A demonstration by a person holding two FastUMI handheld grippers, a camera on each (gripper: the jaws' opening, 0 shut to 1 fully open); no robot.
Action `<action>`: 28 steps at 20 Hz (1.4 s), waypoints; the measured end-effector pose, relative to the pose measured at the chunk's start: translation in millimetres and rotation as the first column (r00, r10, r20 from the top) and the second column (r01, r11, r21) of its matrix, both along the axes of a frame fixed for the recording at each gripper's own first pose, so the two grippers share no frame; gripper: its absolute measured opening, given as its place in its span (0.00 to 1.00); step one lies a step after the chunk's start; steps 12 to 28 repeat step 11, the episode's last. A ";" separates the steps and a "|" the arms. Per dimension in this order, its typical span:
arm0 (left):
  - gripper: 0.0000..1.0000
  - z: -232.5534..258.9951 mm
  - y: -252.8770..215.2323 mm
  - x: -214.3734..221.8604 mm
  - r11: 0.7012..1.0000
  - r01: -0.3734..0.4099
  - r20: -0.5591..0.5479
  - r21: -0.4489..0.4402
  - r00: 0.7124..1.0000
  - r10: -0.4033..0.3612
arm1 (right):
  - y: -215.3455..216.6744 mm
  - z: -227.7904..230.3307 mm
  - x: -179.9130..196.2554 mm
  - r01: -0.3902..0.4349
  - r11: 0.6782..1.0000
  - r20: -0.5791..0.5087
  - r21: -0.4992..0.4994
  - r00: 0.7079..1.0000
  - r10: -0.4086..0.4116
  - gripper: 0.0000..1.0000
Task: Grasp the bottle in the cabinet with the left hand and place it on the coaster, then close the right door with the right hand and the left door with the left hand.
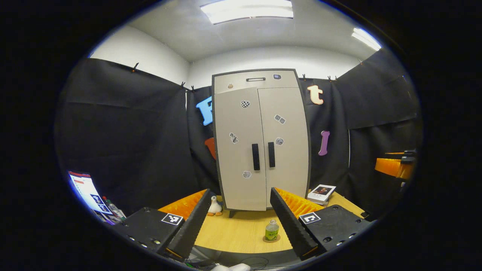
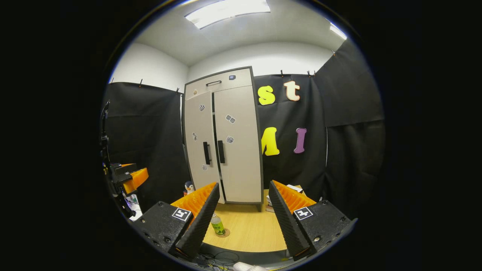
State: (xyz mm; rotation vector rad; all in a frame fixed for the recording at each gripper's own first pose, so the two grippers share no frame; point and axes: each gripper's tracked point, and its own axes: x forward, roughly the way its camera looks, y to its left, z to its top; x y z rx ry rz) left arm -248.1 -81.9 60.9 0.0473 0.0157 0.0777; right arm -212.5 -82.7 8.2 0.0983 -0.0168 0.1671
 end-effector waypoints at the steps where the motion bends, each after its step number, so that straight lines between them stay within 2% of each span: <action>1: 0.96 0.2 1.2 0.0 1.000 -0.004 0.001 -0.004 1.000 0.004 | -0.8 1.1 0.3 0.002 1.000 0.000 0.001 1.000 -0.002 0.81; 4: 0.96 2.4 -1.8 0.4 1.000 0.009 -0.002 -0.012 1.000 -0.009 | -5.2 7.1 0.0 0.031 0.999 0.007 0.010 0.999 -0.031 0.81; 8: 0.95 7.7 6.0 5.8 1.000 0.003 0.005 0.015 1.000 -0.003 | 3.3 13.2 4.8 0.023 1.000 0.021 0.009 1.000 -0.024 0.81; 11: 0.96 9.6 13.8 19.6 1.000 0.005 0.011 -0.009 1.000 -0.004 | 11.2 9.9 13.7 0.024 1.000 0.017 -0.004 1.000 -0.024 0.81; 28: 0.96 9.6 13.8 19.6 1.000 0.005 0.011 -0.009 1.000 -0.004 | 11.2 9.9 13.7 0.024 1.000 0.017 -0.004 1.000 -0.024 0.81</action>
